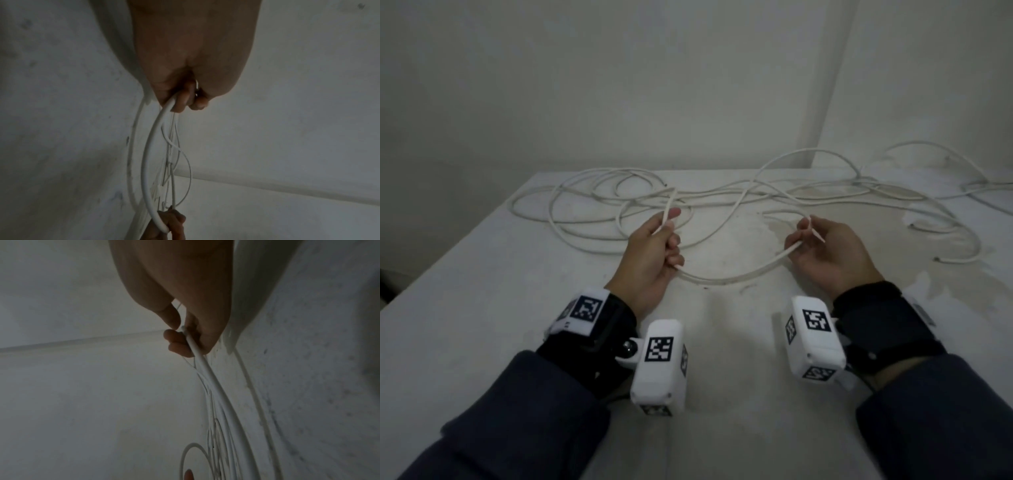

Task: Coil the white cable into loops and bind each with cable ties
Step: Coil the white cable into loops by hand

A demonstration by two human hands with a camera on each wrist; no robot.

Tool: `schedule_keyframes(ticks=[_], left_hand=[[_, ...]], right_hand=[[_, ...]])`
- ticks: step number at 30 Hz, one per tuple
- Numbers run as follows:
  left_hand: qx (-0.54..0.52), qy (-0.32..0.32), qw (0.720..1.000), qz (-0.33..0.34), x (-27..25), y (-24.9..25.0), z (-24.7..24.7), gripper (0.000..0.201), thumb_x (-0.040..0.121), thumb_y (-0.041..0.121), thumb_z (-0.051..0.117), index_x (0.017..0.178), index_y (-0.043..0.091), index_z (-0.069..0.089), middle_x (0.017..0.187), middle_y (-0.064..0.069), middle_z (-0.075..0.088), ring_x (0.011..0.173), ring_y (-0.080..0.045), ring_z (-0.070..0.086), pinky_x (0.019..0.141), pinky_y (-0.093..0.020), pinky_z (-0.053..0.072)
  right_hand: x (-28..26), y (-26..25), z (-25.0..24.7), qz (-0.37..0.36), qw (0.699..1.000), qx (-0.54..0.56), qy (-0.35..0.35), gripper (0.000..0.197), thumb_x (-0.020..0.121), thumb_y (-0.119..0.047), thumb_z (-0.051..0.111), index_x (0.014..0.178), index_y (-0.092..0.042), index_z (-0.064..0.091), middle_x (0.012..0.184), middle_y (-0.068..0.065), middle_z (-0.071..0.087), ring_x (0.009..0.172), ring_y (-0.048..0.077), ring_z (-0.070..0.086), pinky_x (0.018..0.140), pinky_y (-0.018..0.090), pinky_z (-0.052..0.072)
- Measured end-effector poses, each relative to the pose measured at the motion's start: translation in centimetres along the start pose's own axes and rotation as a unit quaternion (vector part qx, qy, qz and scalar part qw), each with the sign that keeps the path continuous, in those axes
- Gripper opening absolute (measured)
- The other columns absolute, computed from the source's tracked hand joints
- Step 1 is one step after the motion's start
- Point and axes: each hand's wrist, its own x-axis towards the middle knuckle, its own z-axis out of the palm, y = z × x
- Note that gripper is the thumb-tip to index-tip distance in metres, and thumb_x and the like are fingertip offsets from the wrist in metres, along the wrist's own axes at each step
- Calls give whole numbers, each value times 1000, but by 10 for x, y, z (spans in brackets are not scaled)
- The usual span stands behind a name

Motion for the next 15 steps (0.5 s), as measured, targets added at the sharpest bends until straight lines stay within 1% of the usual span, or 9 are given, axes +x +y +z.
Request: schedule_keyframes(ticks=[1,3,5,7,9,10,11,13,15], left_hand=[[0,-3,1000,1,1,0,0,24,102,8,39,106,13,62,54,4,37,46,-5,28,39,-15,28],[4,-8,1000,-1,1,2,-1,24,102,8,38,107,14,61,53,4,35,45,-5,25,38,-14,27],[7,-9,1000,3,1,3,0,25,102,8,37,107,14,60,53,3,34,42,-4,24,36,-13,25],[18,-2,1000,19,2,4,1,25,102,8,36,108,14,60,53,4,33,40,-3,25,36,-13,24],[43,2,998,40,2,4,0,25,103,9,37,111,16,60,53,5,34,40,-3,26,36,-13,23],[54,0,997,49,2,4,-1,26,103,11,37,113,17,60,53,5,35,41,-3,26,37,-13,23],[65,-4,996,56,1,4,-1,26,103,13,37,115,20,59,53,6,36,43,-3,26,38,-13,24],[82,-15,994,66,0,5,-2,27,103,17,38,119,24,59,57,5,39,46,-3,27,40,-13,25],[84,-32,994,69,-2,5,-1,29,103,20,39,124,27,58,59,4,41,46,-3,28,41,-13,26]], right_hand=[[1,0,0,-2,1000,-18,6,12,97,-8,45,86,-6,47,73,7,47,38,11,39,44,16,40],[-1,1,3,-8,999,-50,6,6,95,-11,49,92,-6,49,75,9,48,43,10,36,42,16,38],[-4,1,5,-16,998,-61,-7,9,93,-14,53,97,-6,50,77,9,49,45,11,36,45,18,37],[-4,0,5,-16,997,-69,-11,17,92,-18,55,104,-6,49,78,10,51,46,12,37,46,19,37],[-2,1,4,-4,994,-107,-26,15,93,-23,54,96,-10,47,70,6,49,44,12,36,41,18,33],[-1,1,3,3,990,-136,-40,15,94,-26,53,91,-12,47,62,2,45,41,10,33,36,17,29],[-1,2,3,7,984,-168,-53,15,95,-28,52,89,-15,49,55,-2,40,39,9,29,33,17,25],[-4,4,4,6,970,-229,-81,12,93,-31,56,96,-20,56,49,-7,30,37,6,22,30,18,17],[-10,7,6,-17,944,-311,-105,15,89,-32,61,96,-19,62,49,-9,25,39,5,18,32,17,13]])
